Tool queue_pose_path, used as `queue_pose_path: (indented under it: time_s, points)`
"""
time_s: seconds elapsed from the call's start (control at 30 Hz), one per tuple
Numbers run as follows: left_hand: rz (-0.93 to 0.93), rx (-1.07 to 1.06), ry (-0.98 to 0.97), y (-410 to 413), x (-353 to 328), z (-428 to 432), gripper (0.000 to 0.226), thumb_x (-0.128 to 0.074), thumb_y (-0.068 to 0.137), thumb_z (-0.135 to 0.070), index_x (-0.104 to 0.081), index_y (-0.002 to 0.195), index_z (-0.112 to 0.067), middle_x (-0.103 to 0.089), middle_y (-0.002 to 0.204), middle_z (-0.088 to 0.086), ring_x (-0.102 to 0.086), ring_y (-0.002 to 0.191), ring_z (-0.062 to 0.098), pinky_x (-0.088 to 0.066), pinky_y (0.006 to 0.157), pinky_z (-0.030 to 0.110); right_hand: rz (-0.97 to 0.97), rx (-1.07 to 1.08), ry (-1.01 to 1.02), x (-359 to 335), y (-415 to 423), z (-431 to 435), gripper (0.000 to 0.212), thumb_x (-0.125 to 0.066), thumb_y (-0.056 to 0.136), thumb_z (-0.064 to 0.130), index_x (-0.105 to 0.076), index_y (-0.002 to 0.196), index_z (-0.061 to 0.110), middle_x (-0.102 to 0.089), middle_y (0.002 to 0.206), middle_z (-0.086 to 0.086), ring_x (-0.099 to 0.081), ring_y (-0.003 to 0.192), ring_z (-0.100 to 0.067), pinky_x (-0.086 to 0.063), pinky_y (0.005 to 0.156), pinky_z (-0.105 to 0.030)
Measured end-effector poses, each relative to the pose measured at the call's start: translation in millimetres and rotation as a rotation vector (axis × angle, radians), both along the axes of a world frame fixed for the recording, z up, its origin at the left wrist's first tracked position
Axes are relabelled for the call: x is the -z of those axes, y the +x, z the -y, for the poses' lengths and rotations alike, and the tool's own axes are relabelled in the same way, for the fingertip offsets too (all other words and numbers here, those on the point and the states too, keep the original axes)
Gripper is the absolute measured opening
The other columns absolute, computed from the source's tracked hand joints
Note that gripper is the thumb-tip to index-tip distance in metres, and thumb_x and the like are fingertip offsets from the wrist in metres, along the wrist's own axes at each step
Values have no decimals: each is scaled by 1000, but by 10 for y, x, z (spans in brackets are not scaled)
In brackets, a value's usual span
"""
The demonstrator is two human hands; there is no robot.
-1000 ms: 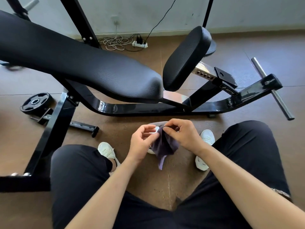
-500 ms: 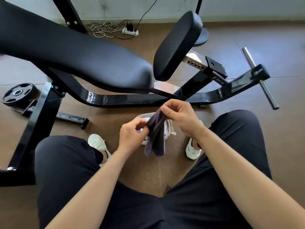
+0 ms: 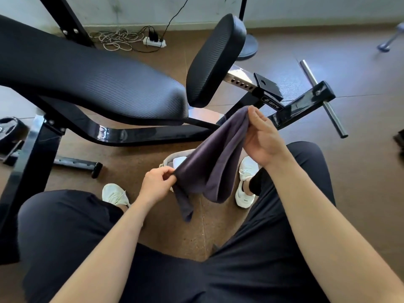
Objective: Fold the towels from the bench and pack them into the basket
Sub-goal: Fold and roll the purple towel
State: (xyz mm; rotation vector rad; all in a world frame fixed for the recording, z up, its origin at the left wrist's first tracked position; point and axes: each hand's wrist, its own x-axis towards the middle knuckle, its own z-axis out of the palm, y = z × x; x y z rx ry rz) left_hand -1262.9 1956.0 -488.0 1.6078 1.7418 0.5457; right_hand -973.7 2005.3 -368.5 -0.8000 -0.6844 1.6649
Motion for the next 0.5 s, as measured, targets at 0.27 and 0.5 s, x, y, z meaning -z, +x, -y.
queue_pose_path:
  time_s: [0.27,0.5]
  points:
    - [407,-309,19,-88,-116,-70,16,-69,96,-17,-72,83,-25,-70,79,-8,-59,74,3,-46,74,24,755,285,-7,283,165,-158,18,-67,97,17,-70,79,20,-63,73,-3,-57,74,-20,-50,75,-40]
    - [418,-218,141,14,-473,50,11,-64,99,-17,-72,95,-22,-73,88,-8,-63,78,-7,-48,67,7,1110,150,67,351,-30,-80,11,-69,95,16,-72,86,19,-71,79,-4,-66,63,-15,-63,66,-37]
